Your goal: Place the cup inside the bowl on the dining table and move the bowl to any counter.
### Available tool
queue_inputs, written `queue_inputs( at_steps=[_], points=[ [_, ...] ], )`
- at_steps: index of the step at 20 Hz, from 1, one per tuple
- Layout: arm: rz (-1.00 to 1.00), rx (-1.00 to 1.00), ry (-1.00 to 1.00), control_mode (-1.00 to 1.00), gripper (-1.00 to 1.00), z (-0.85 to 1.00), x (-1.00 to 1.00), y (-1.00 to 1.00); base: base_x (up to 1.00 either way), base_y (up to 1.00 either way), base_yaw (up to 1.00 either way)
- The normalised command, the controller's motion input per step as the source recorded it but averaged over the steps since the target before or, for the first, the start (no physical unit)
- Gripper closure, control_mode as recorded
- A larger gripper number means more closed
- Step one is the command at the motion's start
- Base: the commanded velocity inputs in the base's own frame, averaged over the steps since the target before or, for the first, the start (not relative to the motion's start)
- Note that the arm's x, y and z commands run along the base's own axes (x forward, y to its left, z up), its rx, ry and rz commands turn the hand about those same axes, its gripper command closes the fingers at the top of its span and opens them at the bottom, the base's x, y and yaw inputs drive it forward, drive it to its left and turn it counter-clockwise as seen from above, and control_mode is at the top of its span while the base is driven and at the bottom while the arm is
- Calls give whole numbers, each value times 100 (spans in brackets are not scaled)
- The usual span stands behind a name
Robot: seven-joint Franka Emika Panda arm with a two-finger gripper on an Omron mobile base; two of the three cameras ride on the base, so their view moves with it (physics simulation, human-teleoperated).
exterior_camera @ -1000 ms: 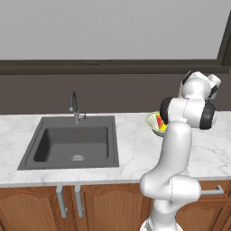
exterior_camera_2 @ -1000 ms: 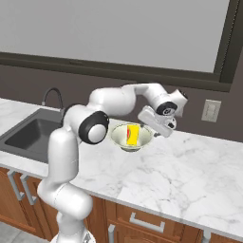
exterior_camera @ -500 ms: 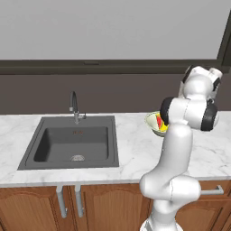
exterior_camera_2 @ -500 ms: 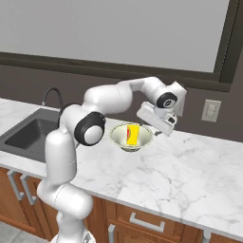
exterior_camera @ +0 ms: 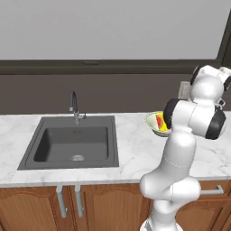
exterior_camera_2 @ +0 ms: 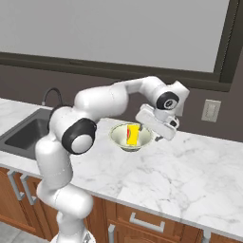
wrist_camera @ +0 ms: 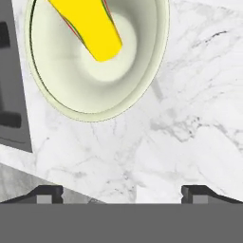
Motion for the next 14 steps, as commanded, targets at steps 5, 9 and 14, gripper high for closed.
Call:
queue_inputs(
  at_steps=[5,9,14],
  points=[
    [0,-3,0,-100,-100,14,-79,0,0,0,0],
    [0,-5,0,-100,-100,8,-58,0,0,0,0],
    [0,-8,2,-100,-100,4,-31,7,0,0,0]
  ],
)
